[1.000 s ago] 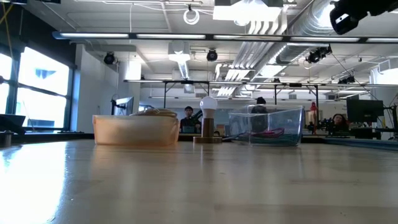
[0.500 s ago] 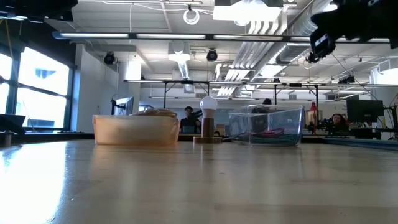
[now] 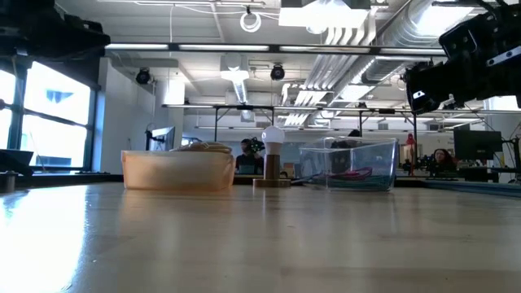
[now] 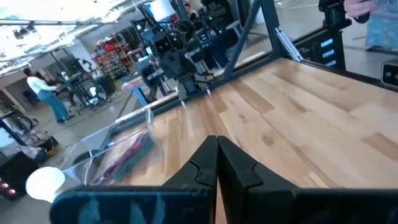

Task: Pick & Place USB Port
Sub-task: Return to Home Position

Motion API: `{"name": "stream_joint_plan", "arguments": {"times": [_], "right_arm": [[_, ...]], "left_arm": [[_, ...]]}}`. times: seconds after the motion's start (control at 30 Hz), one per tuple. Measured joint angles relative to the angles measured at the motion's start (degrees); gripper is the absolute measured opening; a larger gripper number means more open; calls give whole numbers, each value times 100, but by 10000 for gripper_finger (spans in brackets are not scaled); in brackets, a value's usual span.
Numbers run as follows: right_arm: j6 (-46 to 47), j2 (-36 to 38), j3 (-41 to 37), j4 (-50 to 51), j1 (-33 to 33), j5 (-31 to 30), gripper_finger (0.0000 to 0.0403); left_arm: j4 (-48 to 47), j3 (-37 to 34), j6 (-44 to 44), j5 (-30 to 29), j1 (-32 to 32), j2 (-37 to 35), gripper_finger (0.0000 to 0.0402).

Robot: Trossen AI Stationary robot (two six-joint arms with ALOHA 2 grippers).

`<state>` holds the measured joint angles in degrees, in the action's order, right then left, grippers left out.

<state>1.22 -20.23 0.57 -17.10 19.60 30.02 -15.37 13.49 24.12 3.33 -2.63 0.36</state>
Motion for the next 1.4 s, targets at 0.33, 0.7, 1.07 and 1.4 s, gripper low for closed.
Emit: {"name": "stream_joint_plan", "arguments": {"times": [0.33,0.7,1.07,1.4], "right_arm": [[-196,2,-2,231,-761,-610,0],[-269,0,-4,439,-2030,-1979,0],[-85,-5,-6,439,-3264,-4176,0],[-112,-5,-6,437,-3806,-5128,0]], "left_arm": [[819,-780,109,131,0,4,1],[1597,-1181,-20,604,0,2,1],[1575,-1202,-911,198,-2,2,1],[1563,-1206,-1699,-860,0,4,1]]}}
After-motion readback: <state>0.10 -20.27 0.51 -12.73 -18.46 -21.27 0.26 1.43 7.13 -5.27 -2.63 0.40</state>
